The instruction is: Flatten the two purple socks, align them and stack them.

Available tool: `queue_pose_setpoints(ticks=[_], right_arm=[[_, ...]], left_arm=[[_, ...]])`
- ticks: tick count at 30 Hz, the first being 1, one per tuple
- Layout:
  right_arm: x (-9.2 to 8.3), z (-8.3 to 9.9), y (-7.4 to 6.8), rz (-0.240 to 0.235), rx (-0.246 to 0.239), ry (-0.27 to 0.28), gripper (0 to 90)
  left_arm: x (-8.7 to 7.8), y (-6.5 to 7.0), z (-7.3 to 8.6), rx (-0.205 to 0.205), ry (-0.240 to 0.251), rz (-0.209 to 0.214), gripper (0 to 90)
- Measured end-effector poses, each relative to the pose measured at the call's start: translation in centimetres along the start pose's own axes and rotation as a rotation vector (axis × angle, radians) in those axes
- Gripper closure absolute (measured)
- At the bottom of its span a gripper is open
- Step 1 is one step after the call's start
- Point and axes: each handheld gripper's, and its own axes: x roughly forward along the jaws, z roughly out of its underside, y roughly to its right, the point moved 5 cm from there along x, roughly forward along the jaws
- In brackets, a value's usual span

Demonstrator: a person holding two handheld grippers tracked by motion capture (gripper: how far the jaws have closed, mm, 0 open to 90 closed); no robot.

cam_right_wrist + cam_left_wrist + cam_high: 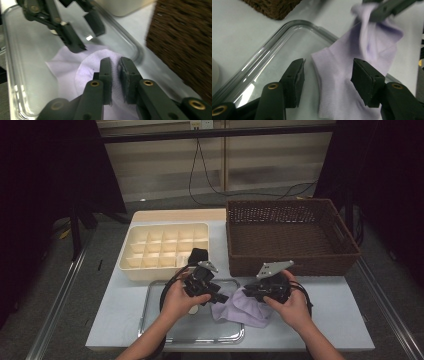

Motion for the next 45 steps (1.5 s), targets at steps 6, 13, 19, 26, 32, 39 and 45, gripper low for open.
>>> queue_pose_setpoints(ticks=[6, 13, 19, 26, 32, 39, 45], right_arm=[[1.4, 0.5, -1.0, -0.021, 0.021, -0.015, 68.2], [0.8, 1.7, -0.4, -0.005, 0.041, -0.040, 64.9], [0.6, 2.4, -0.4, 0.002, 0.047, -0.041, 62.2], [0.6, 2.7, -0.6, 0.023, 0.055, -0.045, 54.5], [0.0, 3.4, -0.1, 0.075, 0.054, -0.063, 51.3], [-0.3, 4.9, 0.5, 0.079, 0.082, -0.109, 62.5], [-1.1, 5.2, 0.7, 0.066, 0.071, -0.121, 81.8]], left_arm=[[-0.1, -0.1, -0.1, -0.013, -0.002, -0.003, 43.9], [0.7, 0.3, -0.6, 0.008, -0.004, 0.003, 43.4], [1.9, 1.2, -1.4, 0.057, -0.015, 0.046, 43.4], [3.1, 2.2, -1.8, 0.105, -0.073, 0.058, 62.3], [2.7, 2.6, -2.0, 0.096, -0.099, 0.072, 85.0], [1.4, 2.0, -1.7, 0.067, -0.074, 0.070, 87.1], [1.0, 1.8, -0.9, 0.054, -0.088, 0.059, 88.1]])
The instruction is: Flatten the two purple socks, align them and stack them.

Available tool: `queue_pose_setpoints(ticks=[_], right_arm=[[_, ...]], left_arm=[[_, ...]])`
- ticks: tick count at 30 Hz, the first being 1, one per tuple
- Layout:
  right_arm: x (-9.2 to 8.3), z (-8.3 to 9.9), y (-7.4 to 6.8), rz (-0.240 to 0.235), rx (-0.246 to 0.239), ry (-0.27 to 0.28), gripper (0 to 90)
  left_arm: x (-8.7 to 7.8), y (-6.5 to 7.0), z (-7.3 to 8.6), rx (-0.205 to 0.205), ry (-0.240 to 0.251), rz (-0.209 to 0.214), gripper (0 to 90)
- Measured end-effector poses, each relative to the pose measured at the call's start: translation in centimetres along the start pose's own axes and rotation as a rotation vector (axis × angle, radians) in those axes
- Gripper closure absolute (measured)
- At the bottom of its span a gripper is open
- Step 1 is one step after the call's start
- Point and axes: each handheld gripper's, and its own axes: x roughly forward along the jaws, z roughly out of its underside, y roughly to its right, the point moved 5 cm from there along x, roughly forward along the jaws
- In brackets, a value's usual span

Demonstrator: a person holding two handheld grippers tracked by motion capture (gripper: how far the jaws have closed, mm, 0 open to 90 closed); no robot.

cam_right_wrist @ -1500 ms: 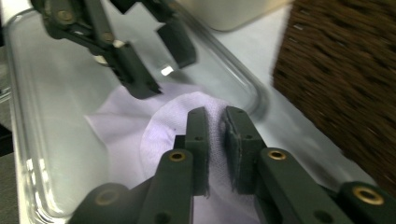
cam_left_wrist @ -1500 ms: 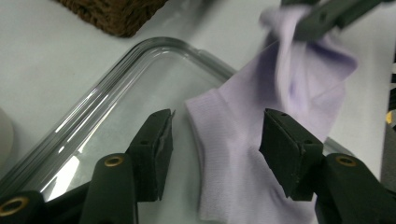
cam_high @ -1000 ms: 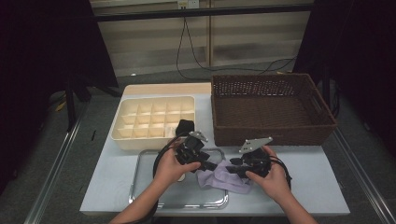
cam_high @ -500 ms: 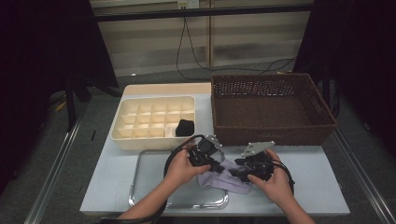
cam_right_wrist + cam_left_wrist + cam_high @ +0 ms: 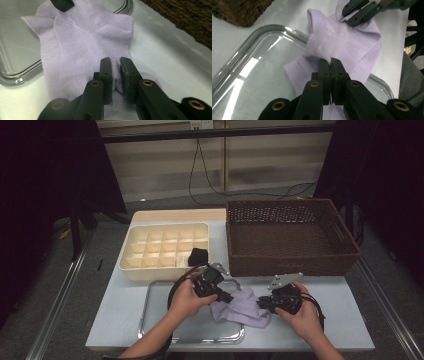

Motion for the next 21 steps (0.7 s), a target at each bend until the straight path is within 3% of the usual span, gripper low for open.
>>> queue_pose_setpoints(ticks=[4, 5, 7, 9, 12, 15, 16, 17, 18, 19, 21], right_arm=[[-0.2, -0.1, -0.2, -0.018, 0.014, 0.021, 81.0], [-0.2, -0.1, -0.2, -0.024, 0.015, 0.024, 75.2], [0.0, 0.0, -0.3, -0.019, 0.036, 0.027, 52.3], [0.3, 0.1, -0.3, -0.009, 0.025, 0.024, 49.7], [0.5, 0.2, -0.3, 0.007, -0.002, 0.017, 45.8], [0.8, 0.4, -0.6, 0.044, -0.025, 0.020, 50.7], [0.8, 0.3, -0.7, 0.051, -0.051, 0.010, 57.8], [0.8, 0.2, -1.0, 0.026, -0.060, 0.010, 62.3], [0.8, 0.3, -1.0, 0.037, -0.065, 0.015, 64.4], [0.9, 0.2, -1.0, 0.043, -0.067, 0.020, 69.4], [0.7, 0.3, -0.7, 0.037, -0.059, 0.024, 80.9]], left_arm=[[-0.3, -0.1, 0.2, -0.008, 0.004, 0.001, 88.4], [-0.3, -0.2, 0.4, 0.008, -0.014, -0.002, 88.3], [-0.2, -0.1, 0.5, -0.024, -0.001, 0.009, 88.3], [-0.2, -0.3, 0.6, 0.001, -0.028, 0.010, 88.2], [0.1, -0.4, 0.7, -0.003, -0.028, 0.004, 87.9], [0.2, -0.5, 0.8, -0.001, -0.035, 0.012, 87.4], [0.3, -0.5, 0.8, 0.000, -0.037, 0.017, 87.3], [0.3, -0.5, 0.8, 0.002, -0.039, 0.014, 87.2], [0.5, -0.3, 0.8, -0.029, -0.021, 0.012, 87.0], [0.5, -0.3, 0.8, -0.034, -0.018, 0.009, 87.0], [0.5, -0.4, 0.9, -0.010, -0.039, 0.016, 87.0]])
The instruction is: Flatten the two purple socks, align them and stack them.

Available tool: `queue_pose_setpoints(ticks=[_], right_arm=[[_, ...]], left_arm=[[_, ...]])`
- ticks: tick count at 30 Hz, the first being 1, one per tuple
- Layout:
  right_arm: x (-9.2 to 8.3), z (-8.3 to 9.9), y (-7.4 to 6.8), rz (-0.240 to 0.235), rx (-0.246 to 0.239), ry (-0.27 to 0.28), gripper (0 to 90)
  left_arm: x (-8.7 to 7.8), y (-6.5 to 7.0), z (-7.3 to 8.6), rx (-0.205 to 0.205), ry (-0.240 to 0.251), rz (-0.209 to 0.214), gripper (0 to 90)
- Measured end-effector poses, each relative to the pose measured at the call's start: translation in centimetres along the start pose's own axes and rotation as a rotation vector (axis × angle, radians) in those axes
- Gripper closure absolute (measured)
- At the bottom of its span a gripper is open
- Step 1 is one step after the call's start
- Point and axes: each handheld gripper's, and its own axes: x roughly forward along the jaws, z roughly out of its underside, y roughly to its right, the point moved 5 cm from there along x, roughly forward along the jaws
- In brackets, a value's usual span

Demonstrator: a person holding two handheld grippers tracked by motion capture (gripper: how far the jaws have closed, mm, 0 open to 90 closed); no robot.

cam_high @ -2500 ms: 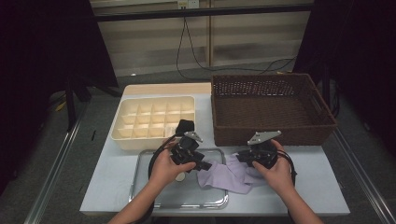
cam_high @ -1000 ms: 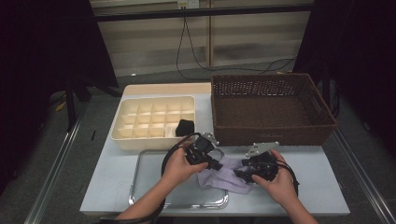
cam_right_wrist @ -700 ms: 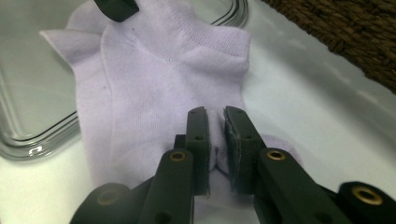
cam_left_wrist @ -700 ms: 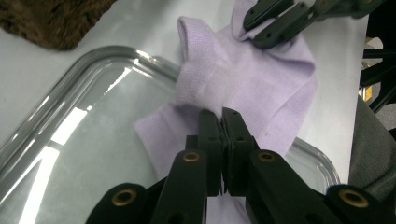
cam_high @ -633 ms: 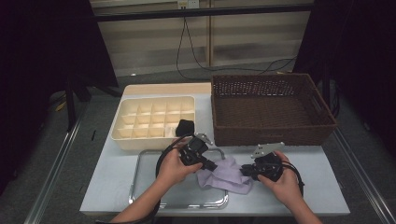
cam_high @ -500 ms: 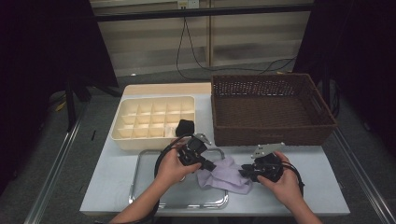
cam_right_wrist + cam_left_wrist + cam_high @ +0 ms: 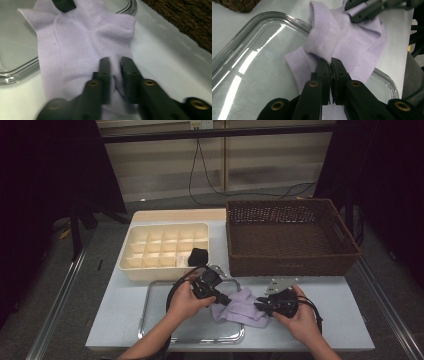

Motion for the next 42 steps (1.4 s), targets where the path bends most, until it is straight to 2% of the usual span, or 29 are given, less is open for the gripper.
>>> queue_pose_setpoints(ticks=[2, 4, 5, 6, 7, 8, 10, 11, 12, 13, 15, 16, 17, 19, 20, 22, 24, 25, 27, 30, 31, 34, 36, 39, 40, 41, 42], right_arm=[[0.0, 0.0, 0.2, -0.008, 0.024, 0.003, 82.7], [0.0, -0.1, 0.4, -0.012, 0.022, 0.001, 83.6], [0.0, -0.1, 0.4, -0.015, 0.028, 0.001, 83.7], [0.1, -0.2, 0.6, -0.004, 0.026, -0.002, 83.7], [0.1, -0.3, 0.9, 0.001, 0.021, 0.006, 83.8], [0.2, -0.4, 1.1, 0.013, 0.022, 0.012, 83.8], [0.4, -0.6, 1.8, 0.027, 0.022, 0.021, 83.7], [0.4, -0.7, 2.2, 0.050, 0.022, 0.027, 83.6], [0.4, -0.8, 2.5, 0.057, 0.012, 0.022, 83.2], [0.6, -0.8, 2.6, 0.034, 0.022, 0.023, 82.4], [0.4, -0.8, 2.7, 0.042, 0.037, 0.035, 79.3], [0.4, -0.8, 2.7, 0.042, 0.037, 0.035, 79.3], [0.2, -0.8, 2.6, 0.041, 0.041, 0.039, 75.5], [0.1, -0.8, 2.7, 0.044, 0.037, 0.048, 74.0], [-0.3, -0.6, 2.8, 0.044, 0.060, 0.050, 71.7], [-0.6, -0.4, 2.9, 0.042, 0.062, 0.054, 72.1], [-1.1, -0.2, 2.9, 0.044, 0.071, 0.045, 76.0], [-1.2, -0.1, 3.0, 0.042, 0.060, 0.049, 78.0], [-1.5, 0.0, 2.8, 0.021, 0.065, 0.050, 81.1], [-1.9, 0.1, 2.9, 0.021, 0.075, 0.065, 80.3], [-2.1, 0.1, 3.0, 0.023, 0.082, 0.069, 80.1], [-2.6, 0.3, 3.1, 0.021, 0.091, 0.073, 78.9], [-2.8, 0.4, 3.0, 0.017, 0.096, 0.074, 78.4], [-2.8, 0.7, 2.8, 0.009, 0.093, 0.063, 77.2], [-2.8, 0.7, 2.8, 0.007, 0.092, 0.059, 76.1], [-2.8, 0.8, 2.8, 0.008, 0.093, 0.058, 74.2], [-2.9, 0.8, 2.8, 0.011, 0.093, 0.057, 72.9]], left_arm=[[0.1, -0.1, 0.0, 0.003, -0.001, -0.004, 87.0], [0.1, -0.2, -0.2, 0.001, 0.008, -0.008, 87.0], [0.2, -0.2, -0.3, -0.013, 0.019, -0.013, 87.0], [0.2, -0.3, -0.4, -0.021, 0.037, -0.019, 87.0], [0.2, -0.5, -0.4, -0.005, 0.031, -0.020, 87.0], [0.3, -0.4, -0.6, -0.036, 0.058, -0.022, 87.1], [0.1, -0.8, -0.7, -0.031, 0.063, -0.028, 87.0], [0.1, -0.9, -0.9, -0.046, 0.077, -0.028, 87.1], [0.0, -1.1, -0.8, -0.031, 0.060, -0.022, 87.2], [0.0, -1.1, -0.8, -0.035, 0.062, -0.021, 87.4], [0.1, -1.1, -0.8, -0.061, 0.080, -0.033, 88.2], [0.1, -1.1, -0.8, -0.061, 0.080, -0.033, 88.6], [-0.1, -1.2, -0.7, -0.051, 0.063, -0.026, 88.9], [-0.2, -1.1, -0.7, -0.062, 0.066, -0.026, 89.1], [-0.3, -1.0, -0.6, -0.058, 0.062, -0.021, 89.2], [-0.6, -1.0, -0.4, -0.041, 0.047, -0.022, 89.2], [-0.7, -0.8, -0.4, -0.048, 0.056, -0.021, 89.3], [-0.8, -0.8, -0.4, -0.053, 0.052, -0.019, 89.3], [-1.0, -0.8, -0.4, -0.046, 0.054, -0.020, 89.3], [-1.0, -0.7, -0.3, -0.061, 0.060, -0.025, 89.3], [-1.1, -0.8, -0.2, -0.048, 0.050, -0.036, 89.3], [-1.5, -1.1, -0.1, -0.049, 0.052, -0.046, 89.3], [-1.6, -1.1, 0.1, -0.072, 0.058, -0.037, 89.2], [-1.5, -0.9, 0.3, -0.068, 0.042, -0.030, 89.2], [-1.4, -0.8, 0.3, -0.079, 0.053, -0.033, 89.1], [-1.4, -0.8, 0.3, -0.061, 0.039, -0.034, 89.1], [-1.4, -0.7, 0.3, -0.070, 0.042, -0.029, 88.9]])
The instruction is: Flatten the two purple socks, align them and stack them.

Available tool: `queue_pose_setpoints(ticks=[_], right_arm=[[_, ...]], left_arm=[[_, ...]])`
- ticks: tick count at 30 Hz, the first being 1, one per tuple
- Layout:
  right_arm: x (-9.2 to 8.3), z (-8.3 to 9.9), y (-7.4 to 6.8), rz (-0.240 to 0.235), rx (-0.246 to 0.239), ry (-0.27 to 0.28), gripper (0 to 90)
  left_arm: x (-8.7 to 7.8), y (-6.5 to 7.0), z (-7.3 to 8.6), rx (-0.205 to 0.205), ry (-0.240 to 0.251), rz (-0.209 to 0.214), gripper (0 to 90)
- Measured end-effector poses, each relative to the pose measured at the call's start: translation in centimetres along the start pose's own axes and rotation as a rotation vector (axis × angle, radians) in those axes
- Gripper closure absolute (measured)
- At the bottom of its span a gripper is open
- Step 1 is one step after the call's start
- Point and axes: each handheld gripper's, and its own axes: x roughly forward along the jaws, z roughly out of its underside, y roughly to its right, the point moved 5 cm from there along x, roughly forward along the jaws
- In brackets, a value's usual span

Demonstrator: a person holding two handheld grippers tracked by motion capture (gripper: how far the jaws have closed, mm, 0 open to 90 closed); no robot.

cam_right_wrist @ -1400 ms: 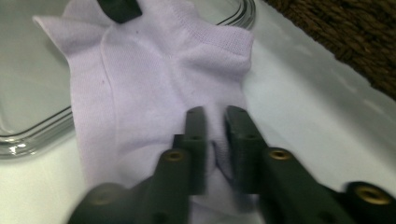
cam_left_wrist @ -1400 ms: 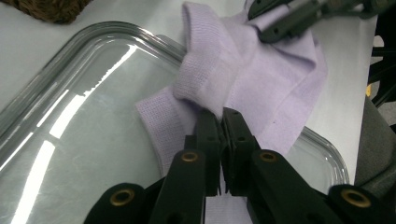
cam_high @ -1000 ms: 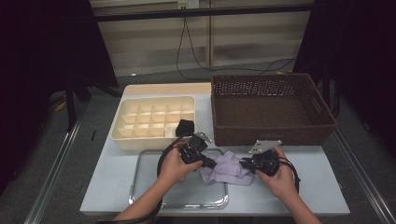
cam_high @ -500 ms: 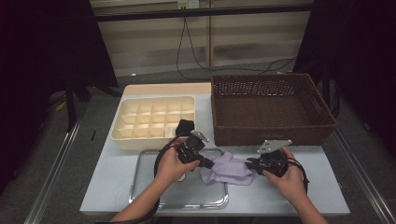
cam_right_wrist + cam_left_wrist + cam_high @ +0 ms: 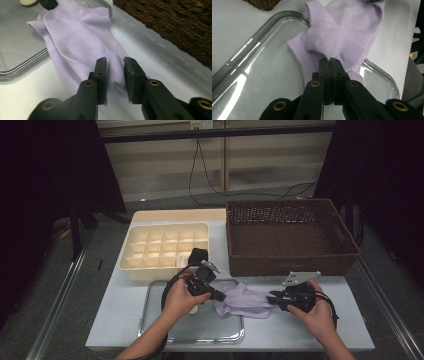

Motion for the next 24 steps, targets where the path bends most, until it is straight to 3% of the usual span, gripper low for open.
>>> queue_pose_setpoints(ticks=[2, 7, 9, 10, 11, 13, 18, 22, 24], right_arm=[[-0.2, 0.0, 0.0, -0.018, 0.002, 0.006, 68.3], [-0.3, -0.1, 0.0, -0.015, -0.002, -0.007, 69.7], [-0.1, 0.1, -0.1, -0.017, -0.001, -0.013, 70.4], [0.0, 0.2, -0.1, -0.030, 0.001, -0.013, 71.5], [0.0, 0.2, -0.1, -0.021, 0.000, -0.021, 71.6], [0.2, 0.4, 0.0, -0.022, -0.001, -0.025, 71.4], [0.4, 0.6, -0.2, -0.028, 0.003, -0.036, 72.4], [0.4, 0.6, -0.2, -0.021, 0.001, -0.031, 72.9], [0.5, 0.7, -0.3, -0.026, 0.001, -0.031, 73.5]], left_arm=[[0.0, 0.0, 0.0, -0.003, 0.004, -0.001, 88.2], [0.0, 0.0, -0.1, -0.010, 0.006, 0.009, 83.6], [-0.1, 0.1, -0.3, -0.022, 0.020, 0.009, 77.3], [-0.2, -0.1, -0.4, 0.000, 0.020, 0.008, 72.8], [-0.3, -0.1, -0.5, -0.004, 0.037, 0.002, 68.4], [-0.3, -0.3, -0.8, -0.002, 0.053, -0.011, 64.7], [0.7, -0.6, -1.9, 0.015, 0.081, 0.002, 52.9], [1.9, -0.3, -2.3, 0.064, 0.033, -0.009, 57.6], [2.1, -0.1, -2.3, 0.076, 0.009, -0.016, 69.5]])
